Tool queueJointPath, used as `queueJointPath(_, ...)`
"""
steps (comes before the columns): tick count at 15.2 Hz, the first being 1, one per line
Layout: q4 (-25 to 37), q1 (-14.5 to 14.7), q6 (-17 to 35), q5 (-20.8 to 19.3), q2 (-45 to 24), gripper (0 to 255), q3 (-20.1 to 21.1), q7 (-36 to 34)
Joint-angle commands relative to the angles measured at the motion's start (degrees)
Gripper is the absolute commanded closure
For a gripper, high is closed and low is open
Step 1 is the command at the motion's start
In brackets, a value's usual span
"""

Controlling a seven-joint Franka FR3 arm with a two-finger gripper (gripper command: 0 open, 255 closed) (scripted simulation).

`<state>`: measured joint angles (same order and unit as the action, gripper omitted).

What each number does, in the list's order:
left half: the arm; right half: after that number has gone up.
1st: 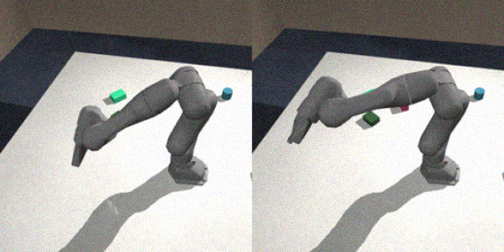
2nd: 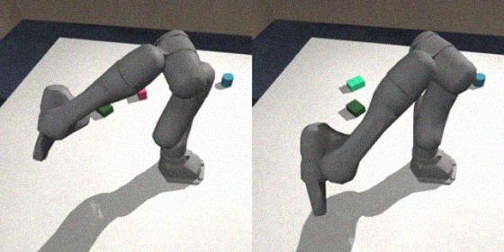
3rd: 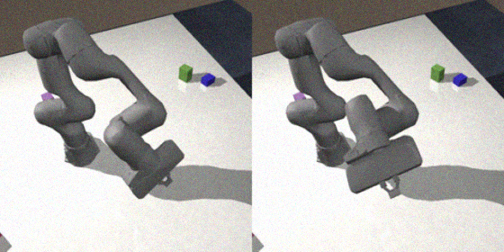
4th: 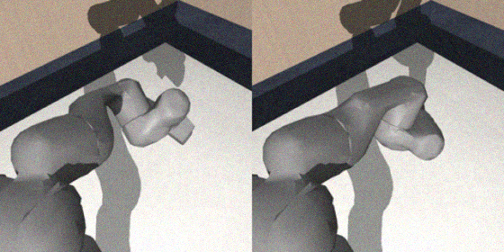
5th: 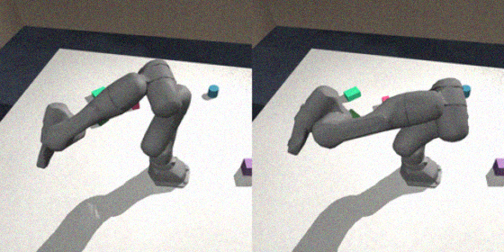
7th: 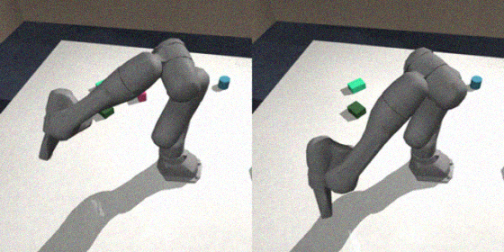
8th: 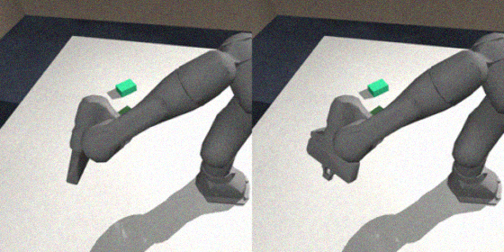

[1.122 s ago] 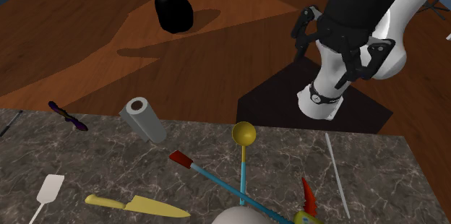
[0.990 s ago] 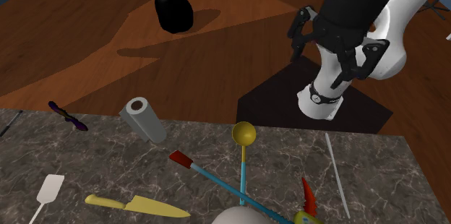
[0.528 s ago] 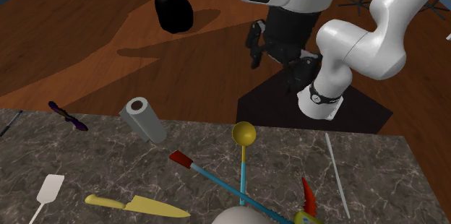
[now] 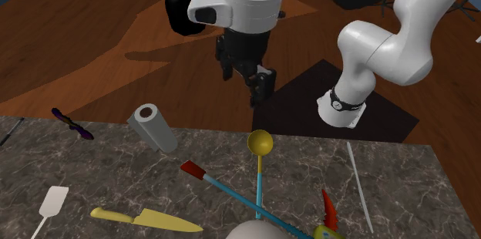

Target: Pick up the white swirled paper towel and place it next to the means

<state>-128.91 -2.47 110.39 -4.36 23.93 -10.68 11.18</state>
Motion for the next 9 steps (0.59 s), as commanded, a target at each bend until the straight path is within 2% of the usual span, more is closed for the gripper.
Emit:
queueJointPath(1, 1.9, -0.2, 2.4, 0.0, -4.0, 0, -1.3, 1.7)
queueJointPath(9, 13.2, -1.3, 8.0, 2.8, -20.2, 0, -6.0, 9.7)
